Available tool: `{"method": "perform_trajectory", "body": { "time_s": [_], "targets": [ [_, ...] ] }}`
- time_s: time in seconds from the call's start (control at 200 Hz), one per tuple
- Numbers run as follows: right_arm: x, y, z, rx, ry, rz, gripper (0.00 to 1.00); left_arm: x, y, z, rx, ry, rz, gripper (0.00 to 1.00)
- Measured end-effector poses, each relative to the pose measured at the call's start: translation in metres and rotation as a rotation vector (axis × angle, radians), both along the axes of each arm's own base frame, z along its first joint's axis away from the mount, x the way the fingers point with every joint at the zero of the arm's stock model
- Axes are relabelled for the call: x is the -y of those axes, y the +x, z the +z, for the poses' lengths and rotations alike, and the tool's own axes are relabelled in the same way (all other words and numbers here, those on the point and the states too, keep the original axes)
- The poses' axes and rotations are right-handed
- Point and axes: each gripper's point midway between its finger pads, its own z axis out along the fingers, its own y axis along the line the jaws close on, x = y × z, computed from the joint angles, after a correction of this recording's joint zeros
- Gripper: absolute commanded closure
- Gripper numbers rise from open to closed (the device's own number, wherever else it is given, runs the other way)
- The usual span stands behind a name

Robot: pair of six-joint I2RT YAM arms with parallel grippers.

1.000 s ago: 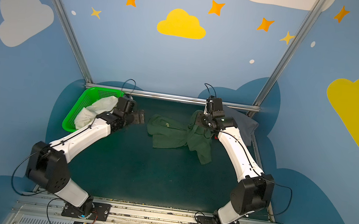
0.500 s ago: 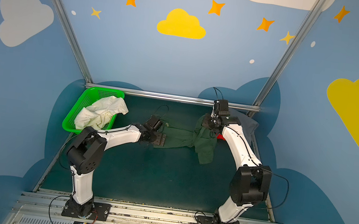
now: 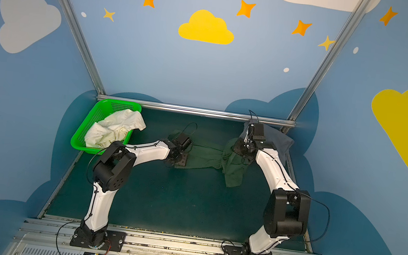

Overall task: Fold and stack the t-shirts
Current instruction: 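Grasp the two ends of the dark green t-shirt with both grippers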

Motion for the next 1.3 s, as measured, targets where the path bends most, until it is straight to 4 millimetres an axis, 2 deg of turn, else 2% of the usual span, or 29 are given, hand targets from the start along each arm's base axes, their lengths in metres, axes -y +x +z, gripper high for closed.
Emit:
{"method": "perform_trajectory", "body": {
  "time_s": [0.17, 0.41, 0.505, 0.606, 0.706, 0.791, 1.036, 1.096, 1.136, 1.161, 1.256, 1.301],
  "targets": [
    [-0.004, -0.005, -0.006, -0.005, 0.033, 0.009, 1.00, 0.000, 0.004, 0.000, 0.002, -0.012, 0.017, 0.96],
    [-0.009, -0.019, -0.030, -0.065, 0.064, 0.020, 1.00, -0.001, 0.004, 0.001, -0.003, -0.042, 0.038, 0.97],
    [-0.011, -0.024, -0.037, -0.084, 0.068, 0.026, 1.00, -0.011, -0.006, 0.003, -0.019, -0.061, 0.057, 0.97],
    [-0.015, -0.028, -0.042, -0.096, 0.065, 0.037, 1.00, -0.030, -0.017, 0.010, -0.031, -0.073, 0.096, 0.97],
    [-0.024, -0.034, -0.046, -0.106, 0.062, 0.061, 1.00, -0.049, -0.019, 0.030, 0.002, -0.095, 0.142, 0.97],
    [-0.036, -0.038, -0.047, -0.109, 0.060, 0.092, 1.00, -0.063, -0.016, 0.055, 0.055, -0.120, 0.180, 0.97],
    [-0.064, -0.045, -0.056, -0.126, 0.068, 0.162, 1.00, -0.095, -0.018, 0.110, 0.189, -0.170, 0.253, 0.97],
    [-0.067, -0.046, -0.061, -0.136, 0.068, 0.170, 0.97, -0.099, -0.018, 0.120, 0.213, -0.176, 0.263, 0.97],
    [-0.069, -0.047, -0.063, -0.143, 0.067, 0.174, 0.90, -0.101, -0.018, 0.127, 0.229, -0.182, 0.267, 0.97],
    [-0.070, -0.047, -0.065, -0.148, 0.066, 0.176, 0.89, -0.103, -0.018, 0.131, 0.240, -0.185, 0.270, 0.97],
    [-0.073, -0.046, -0.066, -0.151, 0.057, 0.192, 1.00, -0.108, -0.019, 0.146, 0.275, -0.198, 0.286, 0.97],
    [-0.074, -0.044, -0.064, -0.149, 0.051, 0.193, 1.00, -0.110, -0.019, 0.153, 0.290, -0.204, 0.293, 0.97]
  ]
}}
